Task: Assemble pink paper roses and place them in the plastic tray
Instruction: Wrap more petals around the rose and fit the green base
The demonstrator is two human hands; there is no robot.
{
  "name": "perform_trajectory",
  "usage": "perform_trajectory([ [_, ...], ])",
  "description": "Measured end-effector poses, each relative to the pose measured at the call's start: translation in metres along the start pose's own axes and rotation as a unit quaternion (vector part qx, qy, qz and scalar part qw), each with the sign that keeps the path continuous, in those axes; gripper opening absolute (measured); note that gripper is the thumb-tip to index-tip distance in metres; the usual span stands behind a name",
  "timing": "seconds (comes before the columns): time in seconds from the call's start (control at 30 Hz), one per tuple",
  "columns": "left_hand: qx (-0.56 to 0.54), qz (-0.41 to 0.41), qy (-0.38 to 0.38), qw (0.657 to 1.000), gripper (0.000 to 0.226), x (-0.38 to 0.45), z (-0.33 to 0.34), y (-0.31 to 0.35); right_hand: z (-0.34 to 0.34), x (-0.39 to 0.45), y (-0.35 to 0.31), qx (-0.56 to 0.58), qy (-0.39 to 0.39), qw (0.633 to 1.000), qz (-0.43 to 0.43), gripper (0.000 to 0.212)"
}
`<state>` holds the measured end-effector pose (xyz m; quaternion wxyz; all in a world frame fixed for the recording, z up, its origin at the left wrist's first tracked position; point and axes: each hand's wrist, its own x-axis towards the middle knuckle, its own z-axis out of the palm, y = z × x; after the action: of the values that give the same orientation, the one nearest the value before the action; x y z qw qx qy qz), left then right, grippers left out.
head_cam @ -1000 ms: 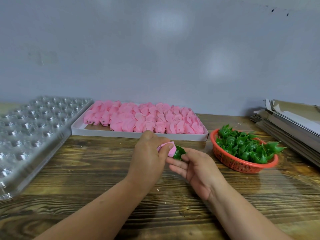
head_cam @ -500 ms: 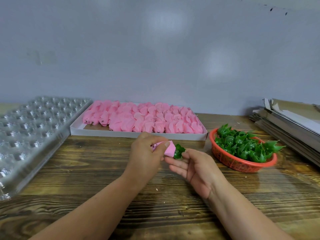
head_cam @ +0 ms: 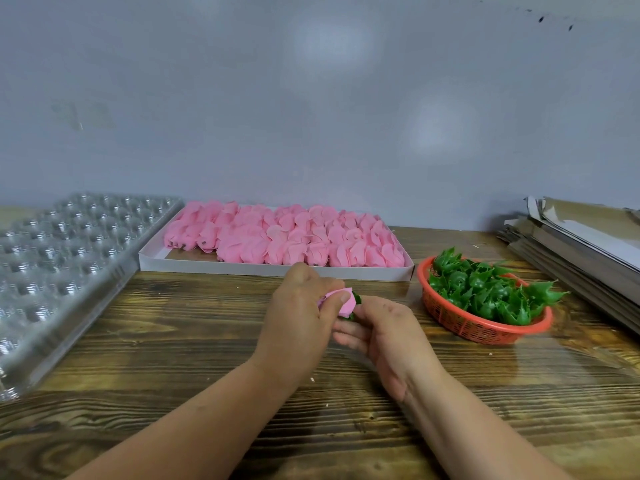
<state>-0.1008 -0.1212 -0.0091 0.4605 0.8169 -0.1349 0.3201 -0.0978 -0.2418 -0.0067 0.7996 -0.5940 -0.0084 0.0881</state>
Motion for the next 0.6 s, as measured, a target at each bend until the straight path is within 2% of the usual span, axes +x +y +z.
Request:
perform_trajectory([
  [0.13, 0.011, -0.008, 0.000, 1.000, 0.018, -0.0001, 0.0016, -0.0016, 0.0006, -0.0014, -0.0004, 0.010, 0.021, 1.000, -0.015, 0.032],
  [0.43, -0.018, -0.033, 0.021, 0.999, 0.015, 0.0023, 0.0000, -0.0047, 0.0022, -0.0047, -0.0015, -0.001, -0.003, 1.000, -0.020, 0.027],
  [0.6, -0.006, -0.012, 0.027, 1.000, 0.015, 0.0001, 0.0010, -0.0033, 0.0026, -0.0062, -0.0007, -0.038, -0.016, 0.998, -0.041, 0.028],
])
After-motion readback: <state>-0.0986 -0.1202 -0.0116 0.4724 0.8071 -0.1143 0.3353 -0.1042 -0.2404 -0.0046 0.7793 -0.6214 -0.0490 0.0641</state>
